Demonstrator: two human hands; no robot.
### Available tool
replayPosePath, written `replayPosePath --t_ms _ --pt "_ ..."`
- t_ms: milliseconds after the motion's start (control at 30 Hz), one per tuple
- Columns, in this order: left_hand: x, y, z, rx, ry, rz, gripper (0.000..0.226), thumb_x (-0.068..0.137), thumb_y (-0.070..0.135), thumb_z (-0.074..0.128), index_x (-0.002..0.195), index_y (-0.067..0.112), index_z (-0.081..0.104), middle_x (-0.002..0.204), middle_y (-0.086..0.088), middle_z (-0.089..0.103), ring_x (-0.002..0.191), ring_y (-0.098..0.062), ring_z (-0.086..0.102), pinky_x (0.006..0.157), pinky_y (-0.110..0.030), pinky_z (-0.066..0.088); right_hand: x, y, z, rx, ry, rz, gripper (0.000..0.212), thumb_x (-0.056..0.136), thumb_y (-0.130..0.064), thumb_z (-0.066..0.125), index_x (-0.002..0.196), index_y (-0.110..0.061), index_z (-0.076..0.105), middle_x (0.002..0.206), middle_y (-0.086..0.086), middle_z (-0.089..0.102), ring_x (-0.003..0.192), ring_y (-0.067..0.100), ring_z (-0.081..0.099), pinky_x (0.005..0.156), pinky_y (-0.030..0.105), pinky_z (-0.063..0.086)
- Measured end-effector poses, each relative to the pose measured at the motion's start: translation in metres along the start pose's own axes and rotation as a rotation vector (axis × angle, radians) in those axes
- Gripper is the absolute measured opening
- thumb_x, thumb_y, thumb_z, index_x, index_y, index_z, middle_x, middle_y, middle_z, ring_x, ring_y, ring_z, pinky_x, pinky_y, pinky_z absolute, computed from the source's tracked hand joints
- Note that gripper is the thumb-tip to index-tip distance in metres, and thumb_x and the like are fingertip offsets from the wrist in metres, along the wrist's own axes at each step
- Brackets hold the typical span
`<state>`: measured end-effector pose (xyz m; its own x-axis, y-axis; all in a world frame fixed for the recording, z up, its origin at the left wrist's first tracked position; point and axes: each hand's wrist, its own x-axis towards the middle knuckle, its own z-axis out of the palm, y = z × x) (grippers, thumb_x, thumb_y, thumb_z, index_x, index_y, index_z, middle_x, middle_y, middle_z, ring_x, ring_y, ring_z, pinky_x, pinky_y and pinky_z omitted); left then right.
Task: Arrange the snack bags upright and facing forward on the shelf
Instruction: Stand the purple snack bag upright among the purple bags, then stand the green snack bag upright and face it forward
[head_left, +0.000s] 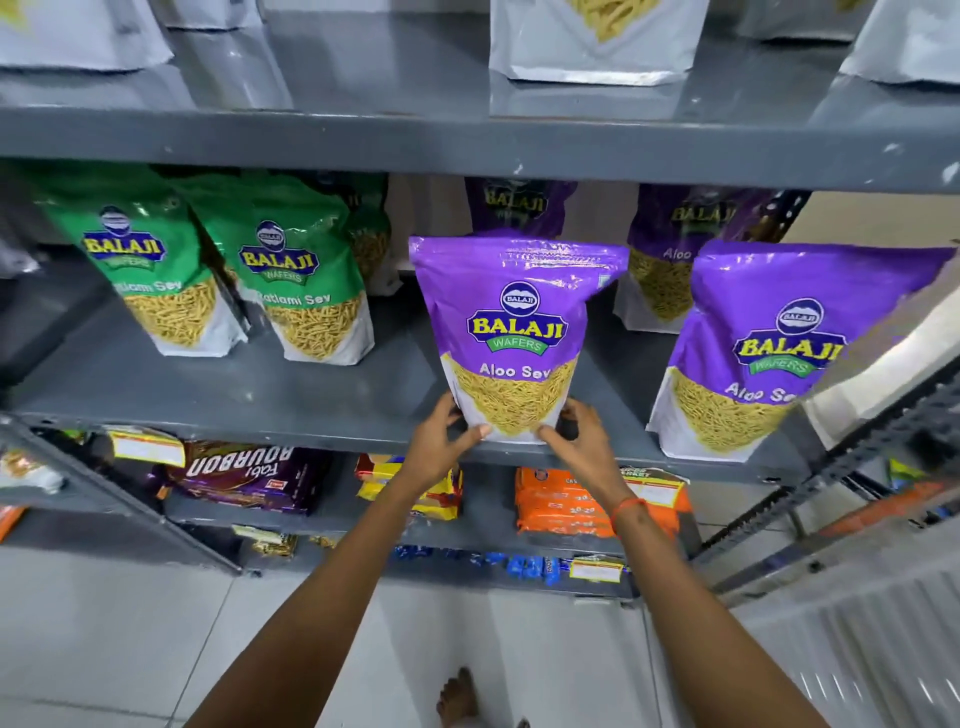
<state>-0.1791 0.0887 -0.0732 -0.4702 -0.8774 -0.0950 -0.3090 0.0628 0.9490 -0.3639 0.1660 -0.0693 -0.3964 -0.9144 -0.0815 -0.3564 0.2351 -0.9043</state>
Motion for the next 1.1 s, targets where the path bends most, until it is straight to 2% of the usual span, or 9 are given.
replayPosePath --t_ms 167,233,333,433,567,700,867,967,1100 --pt "-0.005 0.004 -0.007 -0.006 -0.066 -0.014 0.064 0.079 0.026 0.068 0.133 0.018 0.034 0.134 -0.002 0.050 0.127 -0.021 0.047 0.102 -0.033 0.043 -0.010 -0.008 0.005 -0.003 0.037 0.007 0.058 0.070 -0.048 0.059 0.117 -0.015 0.050 0.118 0.007 0.050 0.120 0.030 0.046 0.106 0.046 0.040" --pt "-0.009 0.008 -0.010 0.018 -0.003 0.019 0.081 0.079 0.031 0.068 0.142 0.019 0.019 0.149 -0.003 0.034 0.137 -0.017 0.033 0.110 -0.033 0.034 -0.021 -0.018 0.012 -0.002 0.217 -0.052 0.072 0.072 -0.049 0.051 0.131 -0.010 0.039 0.136 0.016 0.041 0.132 0.030 0.033 0.112 0.032 0.026" --pt "-0.018 0.018 -0.021 0.176 0.265 0.187 0.090 0.080 0.046 0.058 0.146 0.019 0.003 0.159 -0.001 0.002 0.144 -0.008 0.004 0.117 -0.030 0.012 -0.043 -0.050 0.030 -0.013 0.584 -0.356 0.058 0.085 -0.029 0.046 0.136 -0.006 0.031 0.141 0.019 0.034 0.133 0.020 0.028 0.110 0.009 0.014" --pt "-0.024 0.030 -0.045 0.284 0.446 0.380 0.082 0.083 0.049 0.048 0.145 0.024 0.000 0.158 -0.001 0.000 0.146 -0.015 0.004 0.119 -0.035 0.010 -0.050 -0.089 0.063 -0.028 0.611 -0.633 0.050 0.088 -0.017 0.044 0.136 -0.007 0.031 0.138 0.008 0.029 0.135 0.002 0.022 0.113 0.013 0.017" --pt "-0.018 0.026 -0.094 0.288 0.573 0.386 0.080 0.087 0.045 0.044 0.144 0.019 -0.005 0.157 0.001 0.001 0.146 -0.017 0.004 0.121 -0.040 0.011 -0.037 -0.134 0.119 -0.022 0.581 -0.777 0.047 0.087 -0.007 0.044 0.133 -0.005 0.034 0.137 0.007 0.030 0.135 0.001 0.022 0.115 0.020 0.022" --pt "0.008 -0.006 -0.168 0.150 0.610 0.260 0.080 0.089 0.037 0.050 0.146 0.016 -0.002 0.159 -0.006 0.003 0.145 -0.012 0.006 0.121 -0.042 0.012 0.004 -0.162 0.186 -0.025 0.465 -0.658 0.053 0.085 -0.007 0.049 0.135 -0.006 0.033 0.141 0.009 0.031 0.135 0.019 0.030 0.117 0.031 0.025" --pt "0.054 -0.045 -0.240 0.023 0.481 0.043 0.100 0.076 0.023 0.072 0.146 0.009 0.002 0.158 -0.009 0.005 0.145 -0.021 0.007 0.119 -0.036 0.015 0.082 -0.154 0.237 -0.058 0.144 -0.210 0.079 0.076 -0.004 0.060 0.141 0.001 0.016 0.150 0.022 0.025 0.140 0.035 0.022 0.114 0.034 0.018" --pt "0.074 -0.057 -0.263 0.020 0.291 -0.041 0.095 0.069 0.016 0.078 0.143 0.008 0.019 0.154 -0.009 0.022 0.142 -0.023 0.020 0.110 -0.030 0.026 0.106 -0.149 0.246 -0.072 0.033 -0.119 0.087 0.074 0.000 0.063 0.143 -0.002 0.010 0.153 0.018 0.023 0.140 0.031 0.025 0.111 0.034 0.025" --pt "0.083 -0.072 -0.275 0.014 0.154 -0.078 0.068 0.071 0.003 0.074 0.128 -0.004 0.040 0.135 -0.022 0.050 0.127 -0.035 0.045 0.097 -0.033 0.041 0.106 -0.150 0.248 0.096 -0.070 -0.039 0.070 0.075 -0.001 0.065 0.135 -0.011 0.030 0.134 0.012 0.049 0.118 0.019 0.047 0.092 0.028 0.038"
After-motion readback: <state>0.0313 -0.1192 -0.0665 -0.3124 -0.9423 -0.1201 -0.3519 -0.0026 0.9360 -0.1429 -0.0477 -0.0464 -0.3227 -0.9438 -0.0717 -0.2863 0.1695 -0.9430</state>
